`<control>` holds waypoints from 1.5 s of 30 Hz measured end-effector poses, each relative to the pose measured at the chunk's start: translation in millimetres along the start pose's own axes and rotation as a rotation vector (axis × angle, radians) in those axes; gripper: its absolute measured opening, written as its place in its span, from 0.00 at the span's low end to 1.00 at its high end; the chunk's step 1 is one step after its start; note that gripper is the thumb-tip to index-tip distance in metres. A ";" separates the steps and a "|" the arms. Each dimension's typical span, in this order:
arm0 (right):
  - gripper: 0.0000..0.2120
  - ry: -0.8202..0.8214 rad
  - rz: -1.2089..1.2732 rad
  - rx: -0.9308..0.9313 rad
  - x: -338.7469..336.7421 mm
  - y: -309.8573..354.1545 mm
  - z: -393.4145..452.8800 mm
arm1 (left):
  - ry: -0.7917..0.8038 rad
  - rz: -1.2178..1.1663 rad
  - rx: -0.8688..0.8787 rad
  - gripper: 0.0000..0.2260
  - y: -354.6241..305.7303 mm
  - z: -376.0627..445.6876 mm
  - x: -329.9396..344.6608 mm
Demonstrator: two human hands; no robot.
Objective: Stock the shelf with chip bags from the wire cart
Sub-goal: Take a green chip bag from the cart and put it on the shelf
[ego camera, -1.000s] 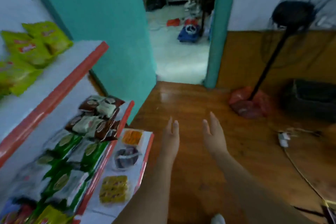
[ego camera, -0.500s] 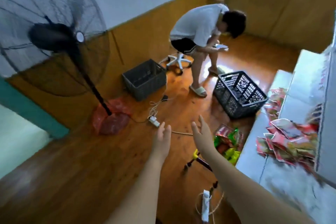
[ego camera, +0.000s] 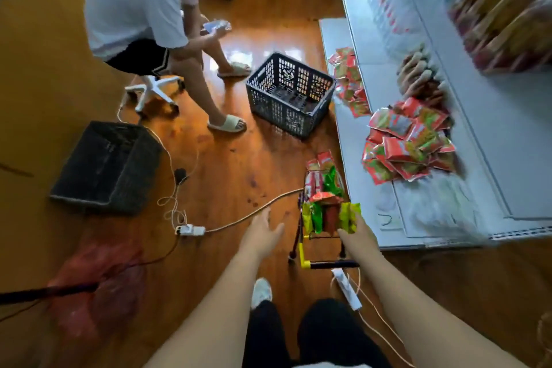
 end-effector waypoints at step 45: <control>0.40 0.331 -0.411 -0.299 92.7 14.1 195.9 | 0.261 0.199 0.132 0.19 -48.7 184.9 69.2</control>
Point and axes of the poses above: each hand's wrist, its own z-axis towards the middle knuckle, its own x-axis out of the palm, y = z × x, the point moved 10 cm from there along z, towards the middle knuckle, and after that the axes turned 9 degrees about z, right-handed, at the moved point
